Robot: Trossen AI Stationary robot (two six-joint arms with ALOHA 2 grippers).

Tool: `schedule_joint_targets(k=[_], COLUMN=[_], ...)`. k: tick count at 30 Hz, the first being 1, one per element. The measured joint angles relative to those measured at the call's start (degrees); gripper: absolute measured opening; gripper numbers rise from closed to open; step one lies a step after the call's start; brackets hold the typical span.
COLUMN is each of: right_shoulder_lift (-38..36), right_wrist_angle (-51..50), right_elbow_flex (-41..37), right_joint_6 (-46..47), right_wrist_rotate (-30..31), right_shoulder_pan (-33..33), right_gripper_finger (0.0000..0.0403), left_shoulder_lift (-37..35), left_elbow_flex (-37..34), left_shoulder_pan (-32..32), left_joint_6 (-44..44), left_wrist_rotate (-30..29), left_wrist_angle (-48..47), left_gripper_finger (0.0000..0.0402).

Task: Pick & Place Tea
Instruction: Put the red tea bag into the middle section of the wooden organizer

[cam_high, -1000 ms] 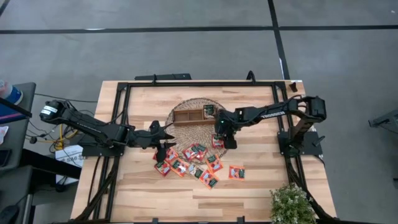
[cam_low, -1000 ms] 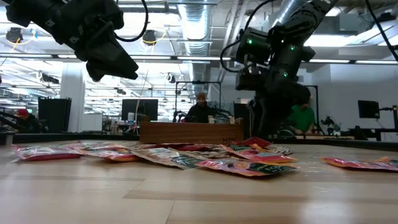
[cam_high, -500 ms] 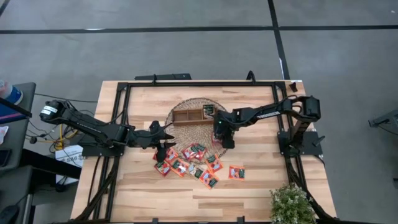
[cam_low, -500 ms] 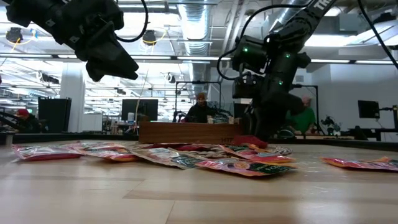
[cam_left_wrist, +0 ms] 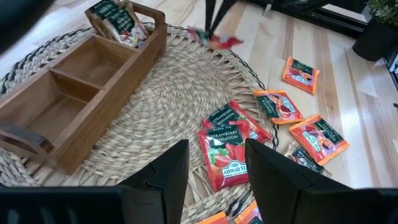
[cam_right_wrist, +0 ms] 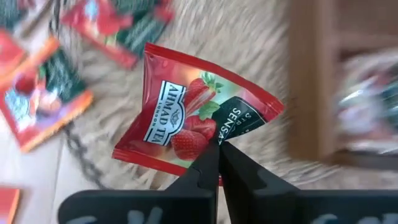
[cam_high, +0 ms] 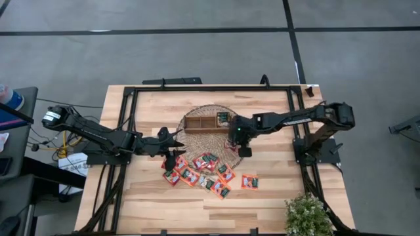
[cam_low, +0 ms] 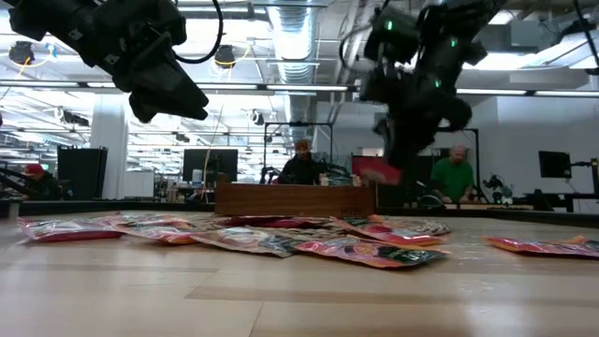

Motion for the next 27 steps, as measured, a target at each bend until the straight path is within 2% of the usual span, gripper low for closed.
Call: schedule_joint_targets(k=[6,12,18,23,27], right_shoulder_lift=[-1.92,3.16,10.09,13.65,14.62], right_wrist_angle=[4.56,10.31,12.79,16.86,20.59], right_elbow_flex=[4.73,11.28,17.33,21.52,23.62], right_joint_6=[-6.19,-14.35,-18.68,-21.19,-21.28], right_wrist_rotate=[10.6,26.27,39.84,44.1,44.28], right_shoulder_pan=[-0.07,-0.55,-0.06,1.44,3.16], right_gripper_finger=[0.0001,0.0001,0.0,0.0,0.0], left_shoulder_lift=[0.0,0.02,0.02,1.45,4.33], left_elbow_flex=[0.0,-0.03,-0.04,-0.04,-0.04], left_shoulder_pan=[0.01,0.0,0.03,0.03,1.59], left_joint_6=[-0.02,0.46,8.31,20.36,22.79], left_wrist_rotate=[-0.02,-1.25,-9.23,-8.71,-2.02], left_wrist_angle=[0.02,1.38,16.3,31.5,37.82], left_gripper_finger=[0.0149,0.0149,0.0149,0.0149,0.0149])
